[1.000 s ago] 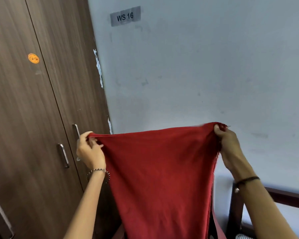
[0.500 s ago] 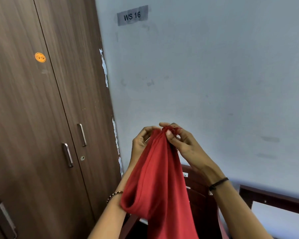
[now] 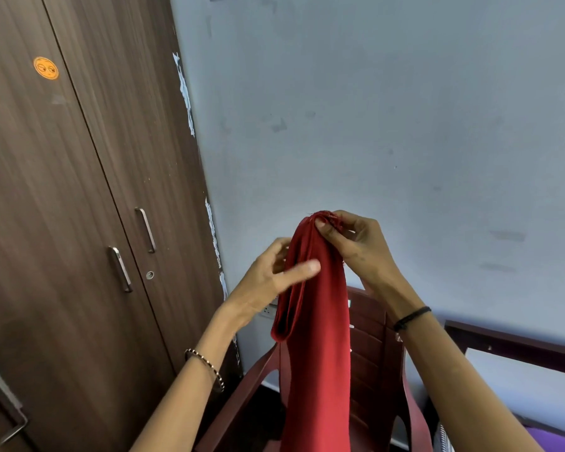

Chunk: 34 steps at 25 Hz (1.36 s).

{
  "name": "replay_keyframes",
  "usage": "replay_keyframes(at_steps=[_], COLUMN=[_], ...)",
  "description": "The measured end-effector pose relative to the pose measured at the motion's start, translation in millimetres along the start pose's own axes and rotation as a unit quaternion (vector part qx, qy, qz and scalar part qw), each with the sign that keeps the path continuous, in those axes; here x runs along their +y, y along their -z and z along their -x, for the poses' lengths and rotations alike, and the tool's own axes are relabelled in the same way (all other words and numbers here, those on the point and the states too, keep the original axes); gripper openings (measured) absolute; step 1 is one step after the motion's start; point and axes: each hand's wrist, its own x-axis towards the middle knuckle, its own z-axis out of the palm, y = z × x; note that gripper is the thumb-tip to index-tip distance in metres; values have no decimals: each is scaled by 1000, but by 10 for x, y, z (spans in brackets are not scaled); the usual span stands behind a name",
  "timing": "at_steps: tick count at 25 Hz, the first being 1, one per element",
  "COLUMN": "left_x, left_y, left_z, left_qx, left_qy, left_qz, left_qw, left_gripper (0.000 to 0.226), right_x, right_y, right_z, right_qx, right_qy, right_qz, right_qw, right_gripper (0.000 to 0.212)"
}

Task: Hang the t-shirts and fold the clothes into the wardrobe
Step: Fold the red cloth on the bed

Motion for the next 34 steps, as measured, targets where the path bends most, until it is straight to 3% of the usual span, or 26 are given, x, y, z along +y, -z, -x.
replay_keyframes(at_steps=[2,6,9,12,15,19,21,24,26,28,30,32,34], left_x=[-191,-528,-633,-565,-415,-276,-300,-378,-256,-45,76,-74,-357], left_y=[2,9,178,337,364,337,320,287,255,296,340,286,232], left_z=[65,116,99,62,-53,-152,-119,-30,-90,-214,-339,-338,-260], left_qx=[-51,7,129,222,242,227,204,177,206,215,143,80,123], left_qy=[18,60,81,89,64,31,12,-11,-35,-66,-49,8,46], left_qz=[-142,-339,-271,-58,50,144,87,-31,17,93,47,-32,-34], left_qw=[988,939,950,969,967,963,975,984,978,970,987,996,991], left_gripper=[52,28,18,19,26,16,21,25,25,20,24,27,27], right_x=[37,116,216,387,412,254,260,317,277,126,35,177,555], right_y=[22,98,243,434,524,662,776,893,920,859,702,519,461], right_z=[-32,-67,-50,-9,42,-17,-12,94,31,-150,-273,-107,228], right_qx=[20,56,81,110,116,111,70,-50,-81,-41,-19,-97,-205], right_qy=[3,-6,-24,-52,-66,-51,-109,-231,-209,-132,-126,-216,-298], right_qz=[3,-14,-15,31,38,-29,-50,-5,-38,-132,-212,-186,-61], right_qw=[1000,998,996,992,990,992,990,972,974,981,969,954,930], right_gripper=[16,12,13,9,5,41,51,44,52,47,31,29,30])
